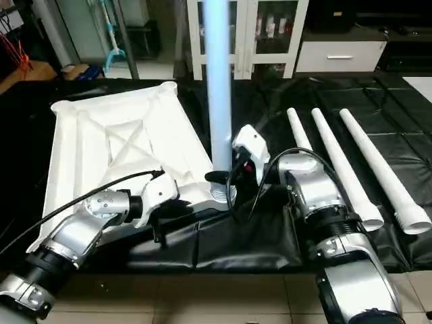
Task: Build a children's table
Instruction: Insert table leg to table base
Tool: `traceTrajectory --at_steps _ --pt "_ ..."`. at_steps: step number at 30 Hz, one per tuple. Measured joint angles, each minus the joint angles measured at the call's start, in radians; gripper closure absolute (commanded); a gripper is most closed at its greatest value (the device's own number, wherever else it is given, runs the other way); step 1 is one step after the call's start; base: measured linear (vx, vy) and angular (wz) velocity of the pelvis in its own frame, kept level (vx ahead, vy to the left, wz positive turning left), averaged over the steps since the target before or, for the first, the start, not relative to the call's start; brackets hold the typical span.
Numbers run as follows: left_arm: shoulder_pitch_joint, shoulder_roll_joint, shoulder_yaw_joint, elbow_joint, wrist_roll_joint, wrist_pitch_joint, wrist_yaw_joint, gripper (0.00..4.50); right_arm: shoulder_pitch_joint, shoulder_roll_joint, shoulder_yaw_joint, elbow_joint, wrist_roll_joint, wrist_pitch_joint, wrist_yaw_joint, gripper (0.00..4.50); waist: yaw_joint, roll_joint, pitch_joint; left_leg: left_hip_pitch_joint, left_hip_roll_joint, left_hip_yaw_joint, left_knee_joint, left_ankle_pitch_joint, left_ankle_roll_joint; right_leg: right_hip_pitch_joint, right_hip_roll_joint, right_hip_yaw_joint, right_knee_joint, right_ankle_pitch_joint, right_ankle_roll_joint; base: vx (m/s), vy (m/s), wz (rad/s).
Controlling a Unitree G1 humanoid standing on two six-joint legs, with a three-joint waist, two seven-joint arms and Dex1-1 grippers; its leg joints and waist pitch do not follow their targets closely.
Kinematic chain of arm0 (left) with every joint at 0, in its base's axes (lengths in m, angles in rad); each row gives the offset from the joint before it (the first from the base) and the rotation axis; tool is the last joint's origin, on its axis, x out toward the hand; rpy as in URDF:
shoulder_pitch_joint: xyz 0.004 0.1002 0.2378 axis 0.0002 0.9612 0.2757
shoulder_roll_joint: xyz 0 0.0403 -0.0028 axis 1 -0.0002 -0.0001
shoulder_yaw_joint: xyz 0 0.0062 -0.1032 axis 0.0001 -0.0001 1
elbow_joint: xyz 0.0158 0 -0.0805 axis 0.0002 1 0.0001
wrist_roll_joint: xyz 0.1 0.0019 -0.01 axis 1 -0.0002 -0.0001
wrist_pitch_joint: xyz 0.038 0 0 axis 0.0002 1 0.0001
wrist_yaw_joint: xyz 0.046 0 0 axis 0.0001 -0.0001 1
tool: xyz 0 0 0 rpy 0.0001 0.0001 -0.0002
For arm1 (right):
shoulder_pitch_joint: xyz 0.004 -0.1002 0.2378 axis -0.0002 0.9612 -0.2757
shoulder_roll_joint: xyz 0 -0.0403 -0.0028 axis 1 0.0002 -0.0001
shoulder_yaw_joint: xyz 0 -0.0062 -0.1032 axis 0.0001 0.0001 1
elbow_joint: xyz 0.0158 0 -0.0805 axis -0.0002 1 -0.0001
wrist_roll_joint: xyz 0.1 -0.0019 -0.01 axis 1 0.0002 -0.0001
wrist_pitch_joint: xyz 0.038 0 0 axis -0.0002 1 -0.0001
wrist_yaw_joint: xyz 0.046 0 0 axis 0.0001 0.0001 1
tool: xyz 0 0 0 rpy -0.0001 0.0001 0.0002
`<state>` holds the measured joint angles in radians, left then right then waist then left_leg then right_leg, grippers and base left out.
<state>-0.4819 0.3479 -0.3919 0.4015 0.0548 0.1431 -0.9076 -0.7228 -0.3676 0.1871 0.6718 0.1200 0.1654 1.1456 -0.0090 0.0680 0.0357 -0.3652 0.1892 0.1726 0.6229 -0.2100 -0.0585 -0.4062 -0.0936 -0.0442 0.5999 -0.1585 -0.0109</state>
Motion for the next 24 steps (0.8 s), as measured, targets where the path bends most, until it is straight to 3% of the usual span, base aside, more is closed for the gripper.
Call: traceTrajectory --at_steps 9,18,24 --pt "0.001 -0.005 0.0 0.001 0.008 -0.004 -0.002 4.5 0.013 0.005 -0.011 -0.01 0.003 0.003 -0.002 2.64 -0.01 0.0 -0.002 0.0 0.0 0.0 -0.001 0.0 0.0 0.004 0.0 0.001 -0.005 -0.001 0.002 0.0 0.0 0.0" --pt "0.002 -0.007 0.002 0.001 0.021 -0.004 0.007 4.5 0.032 0.044 -0.083 0.028 0.056 0.029 -0.061 2.64 -0.016 -0.001 -0.002 0.0 0.0 0.0 -0.002 0.0 0.0 0.003 0.0 0.0 -0.006 -0.004 0.006 0.0 0.0 0.0" --pt "0.013 -0.009 0.002 -0.004 0.022 -0.004 0.003 4.5 0.121 0.046 -0.128 -0.047 0.087 0.037 -0.079 2.64 -0.014 -0.007 -0.012 0.0 -0.001 0.0 -0.005 0.0 0.0 0.004 0.0 0.001 -0.008 -0.006 0.009 0.0 0.0 0.0"
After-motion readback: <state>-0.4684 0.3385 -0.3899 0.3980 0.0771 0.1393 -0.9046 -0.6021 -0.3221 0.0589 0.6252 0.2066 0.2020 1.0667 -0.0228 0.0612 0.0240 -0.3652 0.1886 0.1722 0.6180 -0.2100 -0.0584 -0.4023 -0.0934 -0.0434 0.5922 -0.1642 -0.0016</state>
